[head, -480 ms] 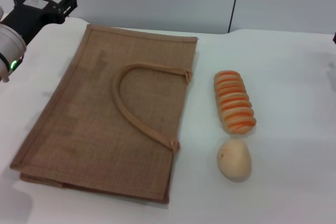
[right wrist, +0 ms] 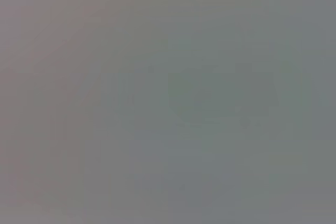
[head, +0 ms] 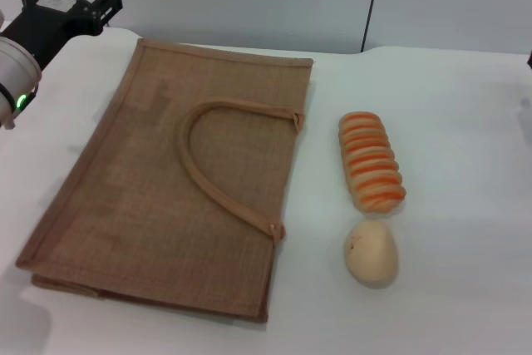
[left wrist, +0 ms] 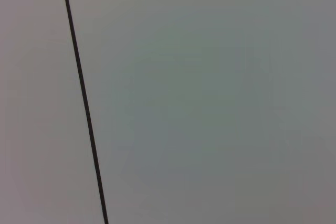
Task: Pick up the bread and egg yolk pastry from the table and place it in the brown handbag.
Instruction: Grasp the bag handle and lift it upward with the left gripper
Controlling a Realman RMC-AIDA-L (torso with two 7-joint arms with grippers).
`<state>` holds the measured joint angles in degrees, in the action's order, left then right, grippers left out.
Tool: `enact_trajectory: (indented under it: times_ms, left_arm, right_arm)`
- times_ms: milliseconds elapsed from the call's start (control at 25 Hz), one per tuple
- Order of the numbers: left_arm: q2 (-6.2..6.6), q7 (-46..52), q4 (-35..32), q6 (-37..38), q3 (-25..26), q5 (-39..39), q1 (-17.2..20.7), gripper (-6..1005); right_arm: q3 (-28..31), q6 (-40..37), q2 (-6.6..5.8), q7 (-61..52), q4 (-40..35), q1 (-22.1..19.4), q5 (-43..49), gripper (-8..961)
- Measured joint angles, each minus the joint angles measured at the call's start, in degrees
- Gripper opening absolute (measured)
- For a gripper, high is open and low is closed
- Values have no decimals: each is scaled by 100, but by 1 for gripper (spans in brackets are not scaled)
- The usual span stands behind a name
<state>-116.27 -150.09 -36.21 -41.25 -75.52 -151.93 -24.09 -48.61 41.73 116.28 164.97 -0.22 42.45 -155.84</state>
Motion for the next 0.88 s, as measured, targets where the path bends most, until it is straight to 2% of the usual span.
enact_trajectory:
  times_ms: [480, 640, 800, 880]
  left_arm:
    - [0, 51, 0, -8, -23, 24, -17, 753]
    - [12, 561, -74, 29, -112, 216, -30, 753]
    - [76, 1765, -500, 228, -154, 1360, -23, 754]
    - [124, 2835, -876, 404, -152, 2446, -20, 754]
  right_arm:
    - [0, -11, 0, 0, -13, 0, 1, 635]
    - [0, -145, 0, 0, -16, -5, 1, 635]
    - [0, -218, -5, 0, -29, 3, 13, 635]
    - [0, -220, -6, 0, -30, 5, 23, 635]
